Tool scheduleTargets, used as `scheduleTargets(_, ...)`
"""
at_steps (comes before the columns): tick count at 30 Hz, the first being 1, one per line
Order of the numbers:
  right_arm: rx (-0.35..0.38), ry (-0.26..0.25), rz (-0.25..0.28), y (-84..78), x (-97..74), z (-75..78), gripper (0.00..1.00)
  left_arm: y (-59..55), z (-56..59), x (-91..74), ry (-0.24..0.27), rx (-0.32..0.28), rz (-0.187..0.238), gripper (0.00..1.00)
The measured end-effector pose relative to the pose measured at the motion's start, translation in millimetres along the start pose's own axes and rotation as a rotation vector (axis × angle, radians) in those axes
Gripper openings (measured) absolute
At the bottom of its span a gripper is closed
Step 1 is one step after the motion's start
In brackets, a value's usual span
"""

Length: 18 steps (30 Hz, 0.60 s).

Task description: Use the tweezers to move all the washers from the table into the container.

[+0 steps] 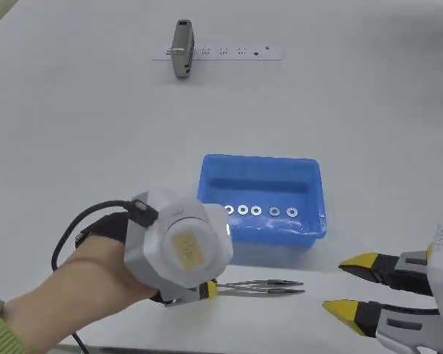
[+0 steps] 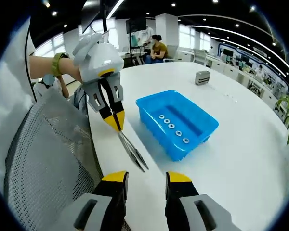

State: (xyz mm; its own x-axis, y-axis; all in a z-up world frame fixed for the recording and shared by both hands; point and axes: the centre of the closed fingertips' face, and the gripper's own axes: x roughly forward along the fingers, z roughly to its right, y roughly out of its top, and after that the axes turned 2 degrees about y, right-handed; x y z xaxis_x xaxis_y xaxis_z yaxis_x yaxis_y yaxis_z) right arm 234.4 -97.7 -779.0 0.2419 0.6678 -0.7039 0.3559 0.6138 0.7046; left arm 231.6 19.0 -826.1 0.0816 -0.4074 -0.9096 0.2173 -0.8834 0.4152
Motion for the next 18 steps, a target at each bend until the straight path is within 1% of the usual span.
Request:
scheduleTargets(4, 0.021, -0.019, 0.039, 3.9, -6.3, 3.0, 0.31, -1.6, 0.6, 2.1, -0.005, -0.003, -0.02, 0.0)
scheduleTargets(7, 0.04, -0.035, 0.071, 6.7, -11.1, 5.6, 0.33, -2.4, 0.2, 2.8, -0.001, 0.006, -0.03, 0.0)
scheduleTargets(9, 0.048, -0.034, 0.106, 10.2, -14.0, 4.8, 0.35, -2.6, 0.3, 3.1, 0.0, 0.003, -0.033, 0.0)
scheduleTargets(10, 0.053, -0.024, 0.127, 12.7, -15.1, 3.0, 0.36, -2.9, 0.7, 3.3, -0.001, -0.001, -0.032, 0.0)
scheduleTargets(11, 0.063, -0.02, 0.147, 15.2, -16.8, 2.1, 0.38, -2.9, 0.7, 3.0, 0.003, -0.015, -0.029, 0.0)
scheduleTargets(12, 0.075, -0.026, 0.176, 18.6, -20.4, 3.5, 0.4, -2.8, 0.8, 2.0, 0.007, -0.034, -0.021, 0.02)
scheduleTargets(13, 0.076, -0.033, 0.193, 20.6, -23.3, 5.2, 0.41, -1.7, 1.5, 0.5, 0.011, -0.056, -0.003, 0.05)
scheduleTargets(14, 0.075, -0.054, 0.226, 24.5, -28.8, 9.5, 0.42, -0.3, 2.2, -2.7, 0.02, -0.093, 0.025, 0.09)
scheduleTargets(15, 0.083, -0.067, 0.245, 26.8, -32.8, 12.2, 0.43, 0.4, 2.2, -6.0, 0.029, -0.123, 0.047, 0.13)
scheduleTargets(16, 0.098, -0.091, 0.28, 30.6, -39.2, 17.8, 0.44, 1.7, 2.5, -11.7, 0.041, -0.162, 0.084, 0.15)
scheduleTargets(17, 0.109, -0.11, 0.308, 33.7, -44.1, 22.2, 0.45, 2.0, 1.8, -17.2, 0.059, -0.193, 0.108, 0.18)
scheduleTargets(18, 0.122, -0.134, 0.348, 37.8, -51.3, 27.8, 0.48, 3.9, 0.7, -25.9, 0.085, -0.231, 0.154, 0.21)
